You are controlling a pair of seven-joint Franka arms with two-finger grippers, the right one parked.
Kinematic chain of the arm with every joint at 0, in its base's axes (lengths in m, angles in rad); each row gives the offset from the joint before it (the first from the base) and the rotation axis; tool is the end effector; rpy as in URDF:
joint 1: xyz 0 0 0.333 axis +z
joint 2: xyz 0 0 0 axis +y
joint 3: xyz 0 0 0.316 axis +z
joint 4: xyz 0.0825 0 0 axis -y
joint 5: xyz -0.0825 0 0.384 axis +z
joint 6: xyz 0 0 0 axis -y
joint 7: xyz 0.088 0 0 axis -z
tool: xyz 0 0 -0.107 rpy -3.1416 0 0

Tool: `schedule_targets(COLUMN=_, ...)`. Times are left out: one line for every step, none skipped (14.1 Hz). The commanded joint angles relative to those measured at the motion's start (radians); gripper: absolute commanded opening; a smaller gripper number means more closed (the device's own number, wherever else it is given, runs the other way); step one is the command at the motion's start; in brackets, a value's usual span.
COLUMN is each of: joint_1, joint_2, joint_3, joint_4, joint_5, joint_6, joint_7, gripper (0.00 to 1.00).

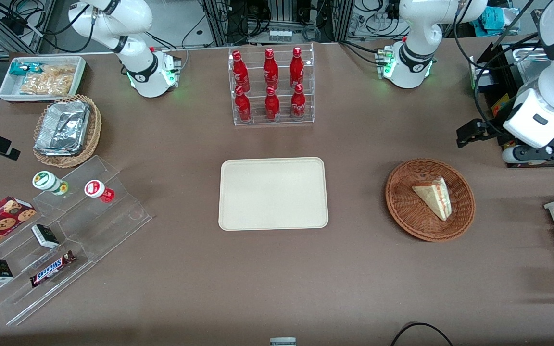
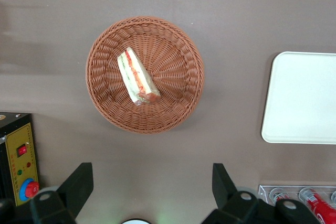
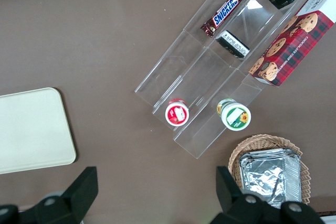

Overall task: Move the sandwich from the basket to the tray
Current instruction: 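Move the left gripper down over the sandwich in the wicker basket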

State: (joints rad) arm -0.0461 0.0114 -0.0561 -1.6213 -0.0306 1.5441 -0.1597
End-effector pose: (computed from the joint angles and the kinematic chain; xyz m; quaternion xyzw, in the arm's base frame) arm 0.5494 -0.0595 0.5923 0.9985 0.0290 -0.0459 0.0097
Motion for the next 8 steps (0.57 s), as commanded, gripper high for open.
schedule_targets(joint_1=0.002, joint_2=0.009, joint_3=-0.001, joint_4=0.023, joint_5=0.003, joint_6=-0.016, joint_7=0.014, gripper=1.0)
schedule_targets(joint_1=0.002, joint_2=0.009, joint_3=-0.001, joint_4=0.015, joint_5=0.009, joint_6=-0.016, joint_7=0.008, gripper=1.0)
schedule_targets(joint_1=0.002, joint_2=0.018, joint_3=-0.001, joint_4=0.011, joint_5=0.009, joint_6=-0.022, joint_7=0.0, gripper=1.0)
schedule_targets(joint_1=0.002, joint_2=0.031, joint_3=-0.001, joint_4=-0.003, joint_5=0.012, joint_6=-0.024, joint_7=-0.009, gripper=1.0)
schedule_targets(joint_1=0.003, joint_2=0.035, joint_3=-0.001, joint_4=-0.041, joint_5=0.014, joint_6=-0.01, joint_7=-0.008, gripper=1.0)
schedule_targets(joint_1=0.003, joint_2=0.039, joint_3=-0.001, joint_4=-0.07, joint_5=0.017, joint_6=0.016, joint_7=-0.006, gripper=1.0)
schedule_targets(joint_1=0.003, joint_2=0.039, joint_3=0.001, joint_4=-0.124, joint_5=0.026, joint_6=0.049, joint_7=-0.008, gripper=1.0)
schedule_targets(joint_1=0.003, joint_2=0.036, joint_3=0.001, joint_4=-0.176, joint_5=0.049, joint_6=0.107, joint_7=-0.008, gripper=1.0)
